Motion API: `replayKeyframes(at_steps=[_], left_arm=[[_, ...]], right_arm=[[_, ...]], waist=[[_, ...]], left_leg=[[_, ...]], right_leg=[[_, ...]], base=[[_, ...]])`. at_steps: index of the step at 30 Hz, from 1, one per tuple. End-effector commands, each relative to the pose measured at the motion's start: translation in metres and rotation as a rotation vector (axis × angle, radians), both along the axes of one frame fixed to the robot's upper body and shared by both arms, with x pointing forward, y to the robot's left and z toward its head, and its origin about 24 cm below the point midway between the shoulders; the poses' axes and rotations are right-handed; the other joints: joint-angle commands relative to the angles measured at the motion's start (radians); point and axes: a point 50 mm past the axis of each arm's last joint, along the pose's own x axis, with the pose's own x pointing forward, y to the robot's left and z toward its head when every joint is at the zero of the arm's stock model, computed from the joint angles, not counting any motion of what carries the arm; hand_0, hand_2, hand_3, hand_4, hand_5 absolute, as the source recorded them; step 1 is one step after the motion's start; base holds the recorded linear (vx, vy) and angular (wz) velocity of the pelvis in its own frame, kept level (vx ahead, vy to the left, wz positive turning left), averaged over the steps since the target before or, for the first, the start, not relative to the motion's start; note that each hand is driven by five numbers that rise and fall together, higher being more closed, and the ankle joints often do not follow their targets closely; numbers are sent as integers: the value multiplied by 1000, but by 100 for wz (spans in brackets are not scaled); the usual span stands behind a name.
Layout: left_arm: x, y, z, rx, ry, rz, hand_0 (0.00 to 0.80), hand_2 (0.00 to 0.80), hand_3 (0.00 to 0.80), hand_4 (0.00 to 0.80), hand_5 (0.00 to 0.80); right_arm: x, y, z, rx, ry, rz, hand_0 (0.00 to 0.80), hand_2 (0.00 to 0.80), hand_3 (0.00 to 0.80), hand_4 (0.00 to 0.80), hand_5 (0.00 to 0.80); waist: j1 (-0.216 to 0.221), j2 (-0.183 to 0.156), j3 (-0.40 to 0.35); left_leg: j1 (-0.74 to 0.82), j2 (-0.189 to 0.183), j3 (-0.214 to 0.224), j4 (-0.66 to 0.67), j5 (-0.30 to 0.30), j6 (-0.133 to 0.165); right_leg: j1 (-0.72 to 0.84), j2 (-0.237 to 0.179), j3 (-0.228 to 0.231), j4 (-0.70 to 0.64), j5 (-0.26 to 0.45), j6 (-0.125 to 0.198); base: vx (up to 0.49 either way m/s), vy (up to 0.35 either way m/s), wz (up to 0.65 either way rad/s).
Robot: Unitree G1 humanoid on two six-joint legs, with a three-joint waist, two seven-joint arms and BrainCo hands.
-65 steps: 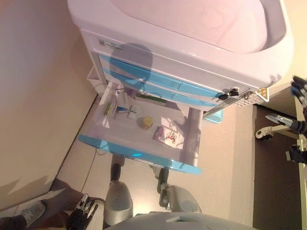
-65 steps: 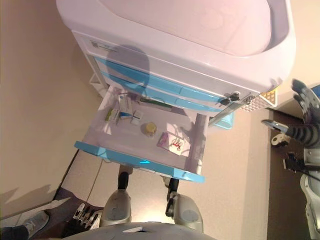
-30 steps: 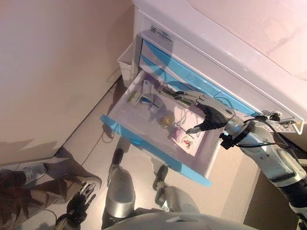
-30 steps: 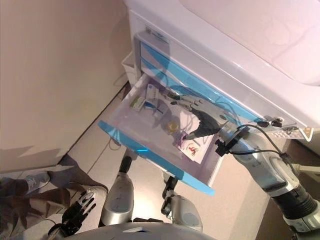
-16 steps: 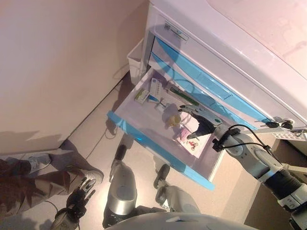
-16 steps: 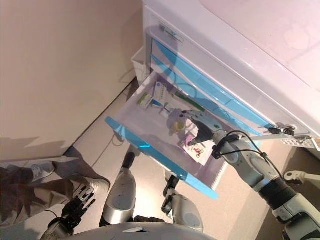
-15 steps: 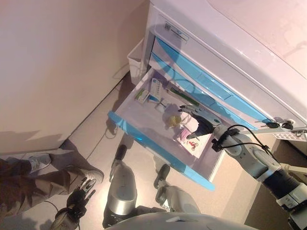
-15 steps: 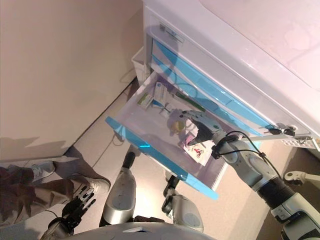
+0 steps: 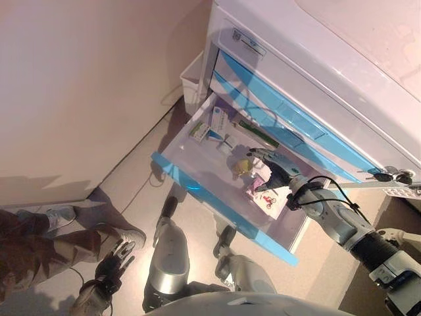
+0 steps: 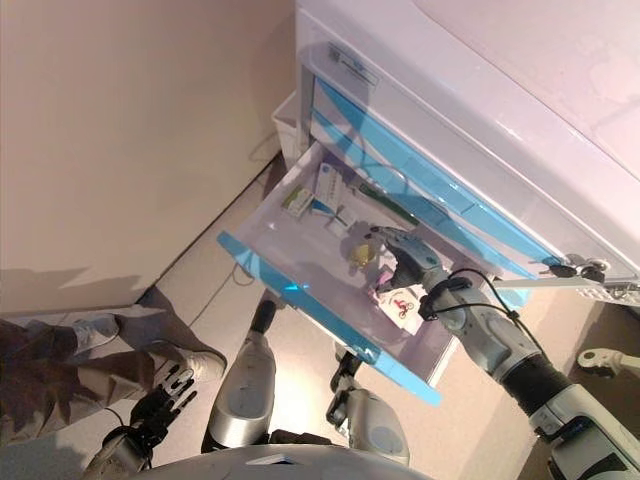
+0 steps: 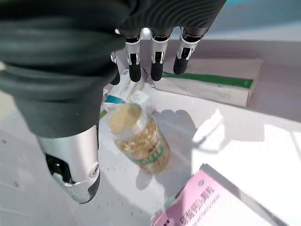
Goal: Open the drawer and pick up the medicine
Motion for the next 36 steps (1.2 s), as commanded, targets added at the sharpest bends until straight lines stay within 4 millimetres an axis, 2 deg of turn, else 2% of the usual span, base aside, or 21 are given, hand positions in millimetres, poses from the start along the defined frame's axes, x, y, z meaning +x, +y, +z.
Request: replayKeyframes(at_steps=[1,14,36], left_arm=[[-10,0,-3,7,33,-26,0,0,0,0,0],[-9,-1,-2,1,29,-32,0,0,0,0,0],[-8,2,0,12,34,-30,0,0,0,0,0]], right_arm=[[5,7,16,13,-84,45,0,0,0,0,0],[13,7,5,2,-73,6,0,0,0,0,0],[23,10,3,9,-69,-31,0,0,0,0,0]], waist=[[10,19,-34],[22,26,-26],[41,16,-23]], left_leg=[[-8,-41,27,-17,-9,75],[-13,-46,20,-14,-10,78],[-11,-46,9,-14,-12,80]], right_leg=[[-40,-51,0,106,31,73],[-45,-56,-6,108,34,73],[-40,-54,-13,107,37,76]], base=[[0,0,0],[1,3,2],[3,0,1]])
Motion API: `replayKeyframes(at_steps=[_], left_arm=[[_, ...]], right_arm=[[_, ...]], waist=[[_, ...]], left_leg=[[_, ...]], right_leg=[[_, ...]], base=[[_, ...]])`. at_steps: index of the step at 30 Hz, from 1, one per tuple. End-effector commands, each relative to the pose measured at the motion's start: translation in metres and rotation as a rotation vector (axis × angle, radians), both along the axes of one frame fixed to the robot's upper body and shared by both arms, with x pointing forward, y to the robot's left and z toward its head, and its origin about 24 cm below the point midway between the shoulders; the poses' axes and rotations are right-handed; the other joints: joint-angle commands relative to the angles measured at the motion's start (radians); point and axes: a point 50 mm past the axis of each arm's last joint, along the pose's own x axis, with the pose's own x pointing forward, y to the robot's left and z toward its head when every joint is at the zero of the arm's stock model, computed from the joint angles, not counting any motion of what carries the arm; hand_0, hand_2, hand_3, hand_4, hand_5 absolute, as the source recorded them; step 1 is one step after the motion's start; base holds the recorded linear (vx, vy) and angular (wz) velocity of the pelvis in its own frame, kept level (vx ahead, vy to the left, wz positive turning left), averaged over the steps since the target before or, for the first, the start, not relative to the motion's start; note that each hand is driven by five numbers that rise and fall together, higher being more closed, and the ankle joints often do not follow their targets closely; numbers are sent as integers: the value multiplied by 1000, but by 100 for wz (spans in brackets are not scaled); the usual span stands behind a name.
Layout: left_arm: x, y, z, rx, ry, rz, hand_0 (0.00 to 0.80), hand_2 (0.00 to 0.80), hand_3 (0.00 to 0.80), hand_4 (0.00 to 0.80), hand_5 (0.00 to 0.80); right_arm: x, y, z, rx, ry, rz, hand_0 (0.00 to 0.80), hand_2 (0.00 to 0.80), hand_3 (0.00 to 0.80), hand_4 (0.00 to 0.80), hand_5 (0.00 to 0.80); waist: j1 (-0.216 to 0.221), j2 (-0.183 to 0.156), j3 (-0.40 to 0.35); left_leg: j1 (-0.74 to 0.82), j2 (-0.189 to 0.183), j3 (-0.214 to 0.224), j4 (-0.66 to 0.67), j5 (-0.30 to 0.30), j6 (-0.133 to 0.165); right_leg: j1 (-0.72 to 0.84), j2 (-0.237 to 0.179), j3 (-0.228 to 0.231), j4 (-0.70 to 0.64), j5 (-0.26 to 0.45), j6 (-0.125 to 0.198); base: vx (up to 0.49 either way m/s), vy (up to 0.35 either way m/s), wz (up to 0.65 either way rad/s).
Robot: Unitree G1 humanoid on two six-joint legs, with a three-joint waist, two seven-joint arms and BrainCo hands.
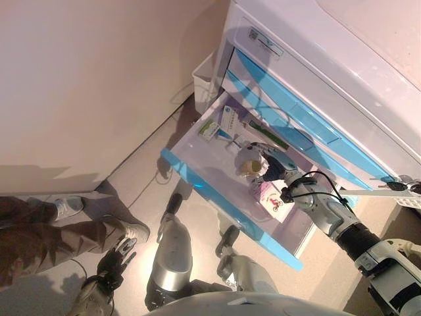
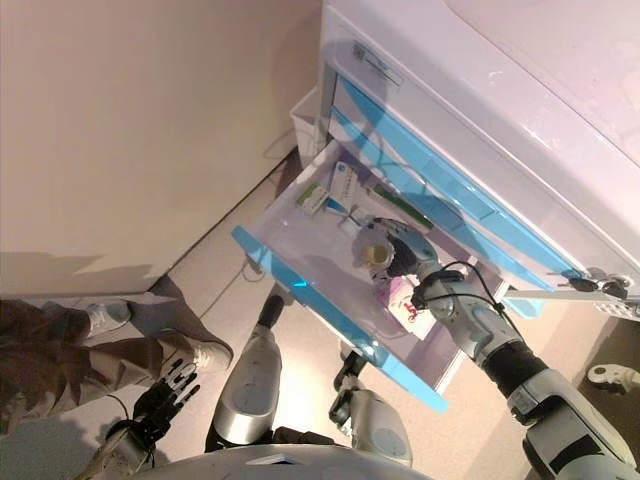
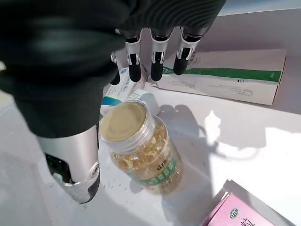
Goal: Open the drawer and pick up the medicine
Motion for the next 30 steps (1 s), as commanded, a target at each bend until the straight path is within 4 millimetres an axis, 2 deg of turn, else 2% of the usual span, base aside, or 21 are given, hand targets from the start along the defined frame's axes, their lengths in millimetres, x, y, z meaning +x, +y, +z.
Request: replayKeyframes(at_steps=[1,3,4,5,6,7,24,30], left_arm=[[-17,3,-3,13,50,-23,0,0,0,0,0],[-16,3,-3,13,49,-23,0,0,0,0,0],[-16,4,-3,12,48,-23,0,0,0,0,0],[-15,4,-2,14,49,-24,0,0,0,0,0],[-15,4,-2,15,49,-24,0,0,0,0,0],[-14,5,-2,15,48,-25,0,0,0,0,0],[-15,7,-1,24,51,-22,0,0,0,0,0],[-15,8,0,32,48,-31,0,0,0,0,0]], right_arm=[[3,10,5,-16,-38,52,0,0,0,0,0],[3,11,4,-15,-32,51,125,125,125,125,125],[3,11,3,-15,-26,52,464,464,464,464,464],[3,11,3,-17,-24,52,584,584,584,584,584],[2,12,2,-17,-23,52,769,769,769,769,769],[3,12,2,-15,-20,52,800,800,800,800,800],[0,13,-1,-21,-15,65,800,800,800,800,800],[1,15,6,-3,-63,84,800,800,800,800,800]], waist=[[4,-1,-33],[5,-1,-32],[6,-2,-32],[6,-2,-32],[7,-3,-32],[7,-4,-30],[6,-11,-32],[5,-13,-36]], left_leg=[[2,-40,30,-16,-15,80],[2,-41,29,-16,-15,81],[2,-41,29,-16,-15,81],[2,-41,29,-16,-15,81],[2,-41,30,-17,-16,81],[1,-40,29,-15,-16,81],[11,-38,27,-22,-16,83],[19,-36,28,-27,-17,85]], right_leg=[[-43,-53,10,108,38,75],[-43,-52,10,107,38,74],[-42,-52,10,107,38,75],[-43,-52,10,107,38,75],[-43,-52,10,106,39,76],[-43,-51,10,107,39,76],[-39,-46,13,106,40,77],[-35,-43,15,104,40,78]], base=[[0,0,0],[0,0,0],[0,0,0],[0,0,0],[0,0,0],[0,0,0],[0,0,0],[0,0,0]])
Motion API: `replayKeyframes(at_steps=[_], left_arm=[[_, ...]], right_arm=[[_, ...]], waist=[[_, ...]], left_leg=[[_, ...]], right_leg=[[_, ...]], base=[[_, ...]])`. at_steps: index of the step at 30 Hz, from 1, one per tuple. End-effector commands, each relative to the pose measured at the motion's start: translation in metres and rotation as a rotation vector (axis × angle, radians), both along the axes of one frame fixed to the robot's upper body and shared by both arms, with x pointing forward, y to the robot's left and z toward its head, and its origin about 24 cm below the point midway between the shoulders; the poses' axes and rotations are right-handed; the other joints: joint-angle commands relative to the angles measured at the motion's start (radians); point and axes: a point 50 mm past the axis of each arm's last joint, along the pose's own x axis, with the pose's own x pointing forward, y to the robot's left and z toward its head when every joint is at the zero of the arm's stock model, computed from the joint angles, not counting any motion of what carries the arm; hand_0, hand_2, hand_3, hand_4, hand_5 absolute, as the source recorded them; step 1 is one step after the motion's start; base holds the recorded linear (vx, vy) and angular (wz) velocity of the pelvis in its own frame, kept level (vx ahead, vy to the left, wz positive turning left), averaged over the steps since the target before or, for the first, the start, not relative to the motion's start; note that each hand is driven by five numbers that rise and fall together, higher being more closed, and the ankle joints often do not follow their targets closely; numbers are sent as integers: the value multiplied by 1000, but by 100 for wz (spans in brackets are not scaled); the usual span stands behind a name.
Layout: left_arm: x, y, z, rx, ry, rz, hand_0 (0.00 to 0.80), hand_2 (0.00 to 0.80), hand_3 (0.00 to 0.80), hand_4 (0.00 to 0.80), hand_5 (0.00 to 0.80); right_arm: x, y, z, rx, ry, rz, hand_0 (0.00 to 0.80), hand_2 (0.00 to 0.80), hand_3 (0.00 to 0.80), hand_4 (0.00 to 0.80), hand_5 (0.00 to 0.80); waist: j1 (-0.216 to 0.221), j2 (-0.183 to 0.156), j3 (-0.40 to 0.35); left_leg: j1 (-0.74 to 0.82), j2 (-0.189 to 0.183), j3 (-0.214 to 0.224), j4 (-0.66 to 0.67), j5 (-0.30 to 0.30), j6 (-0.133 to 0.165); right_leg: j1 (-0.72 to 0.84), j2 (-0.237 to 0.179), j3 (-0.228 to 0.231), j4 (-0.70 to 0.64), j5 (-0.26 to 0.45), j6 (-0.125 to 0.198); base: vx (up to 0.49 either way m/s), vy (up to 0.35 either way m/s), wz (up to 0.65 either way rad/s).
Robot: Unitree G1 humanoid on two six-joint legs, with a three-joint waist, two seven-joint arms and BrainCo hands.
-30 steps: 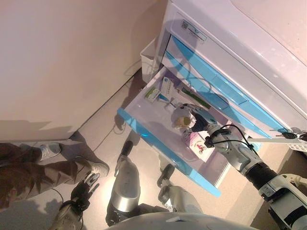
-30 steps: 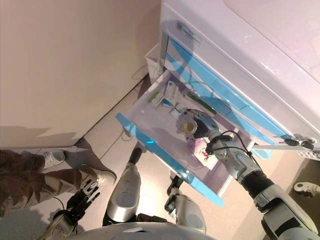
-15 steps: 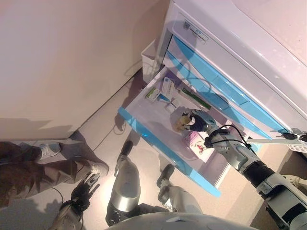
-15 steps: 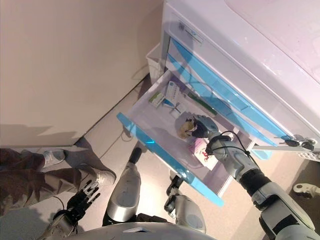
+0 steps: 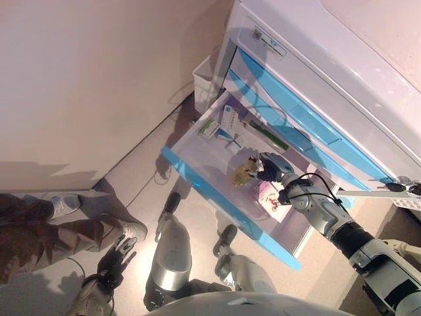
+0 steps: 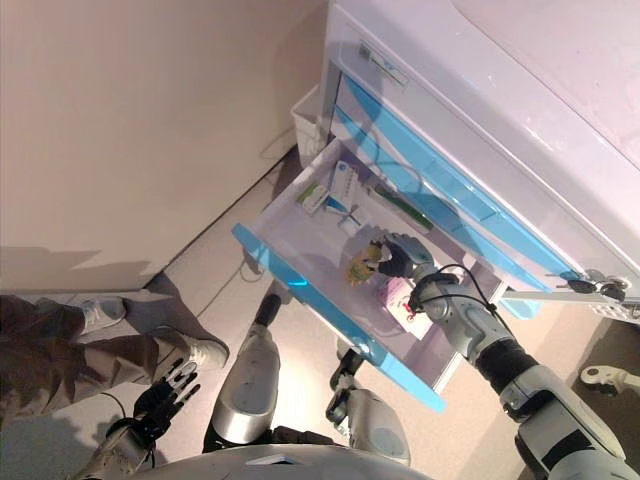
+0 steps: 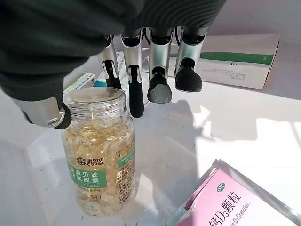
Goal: Open the drawer and pick up the medicine
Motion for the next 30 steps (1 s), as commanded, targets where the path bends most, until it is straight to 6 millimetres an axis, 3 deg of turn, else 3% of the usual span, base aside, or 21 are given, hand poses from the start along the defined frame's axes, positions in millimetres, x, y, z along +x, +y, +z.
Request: replayKeyframes(at_steps=[1,10,19,30], left_arm=[[-17,7,0,36,41,-25,0,0,0,0,0],[-24,5,-2,36,44,-10,0,0,0,0,0],[-40,-2,-8,20,67,25,0,0,0,0,0],[-61,-10,-17,-7,120,74,0,0,0,0,0]], right_arm=[[-1,13,22,20,-121,100,800,800,800,800,800],[-16,25,73,81,-257,234,800,800,800,800,800],[-60,31,146,186,-386,477,800,800,800,800,800],[-98,26,198,328,-395,708,800,800,800,800,800]], waist=[[-3,2,-44],[-29,-7,-74],[-80,-17,-140],[-129,-12,-234]], left_leg=[[14,-37,32,-30,-18,85],[43,-24,46,-48,-18,85],[97,-11,77,-76,-24,85],[161,-1,122,-113,-32,82]], right_leg=[[-43,-45,17,103,40,79],[-34,-40,35,101,39,85],[-13,-34,73,95,28,89],[18,-34,110,78,16,88]], base=[[0,0,0],[4,-1,-1],[36,11,-13],[47,27,-15]])
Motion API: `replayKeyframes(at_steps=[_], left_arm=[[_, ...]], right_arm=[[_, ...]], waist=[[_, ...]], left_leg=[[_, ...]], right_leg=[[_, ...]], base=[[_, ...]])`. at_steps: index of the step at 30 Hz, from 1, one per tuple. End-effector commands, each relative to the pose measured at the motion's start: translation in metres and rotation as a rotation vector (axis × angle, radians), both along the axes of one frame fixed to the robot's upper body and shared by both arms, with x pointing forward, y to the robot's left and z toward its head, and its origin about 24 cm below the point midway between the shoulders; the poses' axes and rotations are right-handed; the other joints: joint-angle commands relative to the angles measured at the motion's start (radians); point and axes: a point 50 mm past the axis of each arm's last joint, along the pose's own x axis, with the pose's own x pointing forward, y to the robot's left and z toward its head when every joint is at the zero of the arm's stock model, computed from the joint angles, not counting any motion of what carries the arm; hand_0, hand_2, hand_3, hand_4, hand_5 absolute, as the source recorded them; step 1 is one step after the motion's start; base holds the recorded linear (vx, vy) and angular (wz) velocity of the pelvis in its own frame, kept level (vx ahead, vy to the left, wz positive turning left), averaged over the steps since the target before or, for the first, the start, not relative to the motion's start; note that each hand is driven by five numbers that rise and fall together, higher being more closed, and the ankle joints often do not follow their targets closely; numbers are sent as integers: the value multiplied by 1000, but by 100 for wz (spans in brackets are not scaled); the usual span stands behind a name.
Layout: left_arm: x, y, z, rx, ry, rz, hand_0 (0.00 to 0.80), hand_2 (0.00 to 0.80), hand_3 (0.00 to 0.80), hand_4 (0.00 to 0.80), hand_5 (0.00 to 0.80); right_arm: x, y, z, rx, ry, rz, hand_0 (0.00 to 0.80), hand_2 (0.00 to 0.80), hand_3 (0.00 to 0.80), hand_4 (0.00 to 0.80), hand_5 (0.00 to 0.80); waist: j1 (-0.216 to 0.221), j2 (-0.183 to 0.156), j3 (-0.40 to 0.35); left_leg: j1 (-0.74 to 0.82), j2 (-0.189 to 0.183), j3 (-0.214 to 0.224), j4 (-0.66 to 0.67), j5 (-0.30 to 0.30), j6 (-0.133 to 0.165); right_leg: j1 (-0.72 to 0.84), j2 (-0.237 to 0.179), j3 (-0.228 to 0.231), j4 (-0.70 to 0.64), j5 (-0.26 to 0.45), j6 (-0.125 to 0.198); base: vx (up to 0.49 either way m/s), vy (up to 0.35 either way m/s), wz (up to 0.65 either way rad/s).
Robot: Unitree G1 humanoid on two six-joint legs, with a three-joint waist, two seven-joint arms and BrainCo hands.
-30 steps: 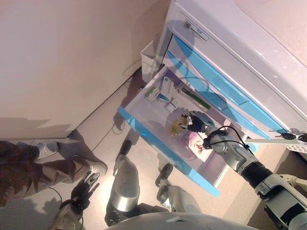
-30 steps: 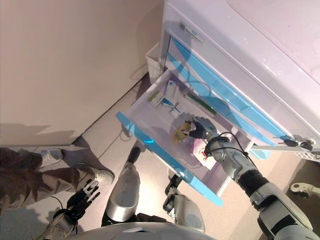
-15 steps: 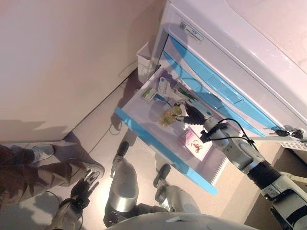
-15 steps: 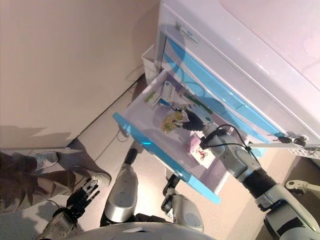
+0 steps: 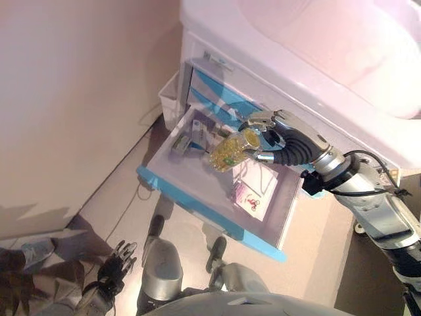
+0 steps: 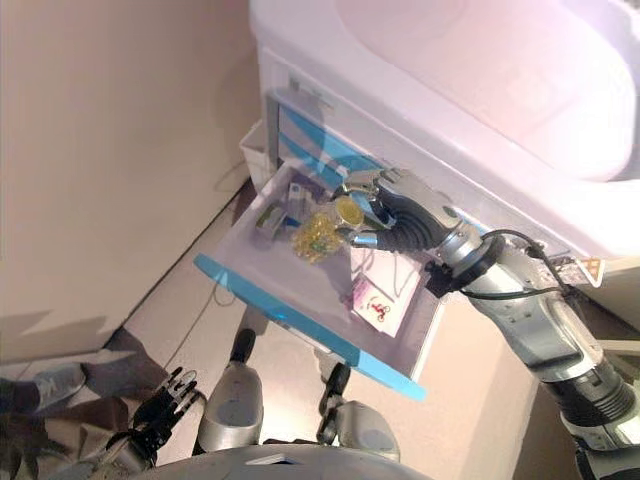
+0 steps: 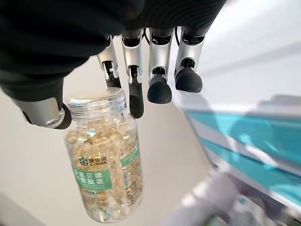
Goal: Open the drawer and pick up the medicine
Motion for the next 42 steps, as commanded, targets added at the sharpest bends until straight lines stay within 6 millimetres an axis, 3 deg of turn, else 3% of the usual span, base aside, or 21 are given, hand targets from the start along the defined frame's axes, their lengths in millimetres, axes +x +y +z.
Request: replayKeyframes(at_steps=[1,5,12,19,28,35,42], left_arm=[[-35,0,-7,18,84,23,0,0,0,0,0],[-38,-2,-10,11,100,29,0,0,0,0,0],[-46,-4,-14,-3,132,41,0,0,0,0,0],[-53,0,-15,0,174,32,0,0,0,0,0],[-57,12,-12,17,232,8,0,0,0,0,0],[-56,18,-9,26,254,0,0,0,0,0,0],[-55,24,-6,37,270,5,0,0,0,0,0]], right_arm=[[-21,3,27,55,-20,168,800,800,800,800,800],[-20,1,36,90,12,178,800,800,800,800,800],[3,-18,58,185,36,37,800,800,800,800,800],[41,-57,80,272,53,-237,800,800,800,800,800],[91,-125,100,388,82,-644,800,800,800,800,800],[102,-169,111,391,105,-884,800,800,800,800,800],[108,-199,98,315,217,-1071,800,800,800,800,800]], waist=[[-6,47,-95],[-14,51,-113],[-18,58,-138],[0,63,-154],[39,55,-165],[63,51,-168],[78,53,-175]], left_leg=[[68,-7,21,-98,-8,70],[85,-6,27,-106,-9,67],[111,-7,32,-110,-12,61],[133,-12,20,-116,-11,58],[155,-21,-5,-115,-10,58],[160,-25,-14,-109,-14,58],[166,-31,-21,-114,-10,60]], right_leg=[[-5,-24,-2,73,12,84],[6,-27,1,69,9,83],[32,-34,-5,64,3,77],[62,-39,-25,55,0,74],[99,-43,-54,46,-2,73],[113,-46,-69,46,-4,73],[121,-48,-77,43,-2,74]], base=[[51,28,-4],[37,21,-11],[50,33,-7],[58,25,2],[62,20,7],[51,13,3],[36,9,4]])
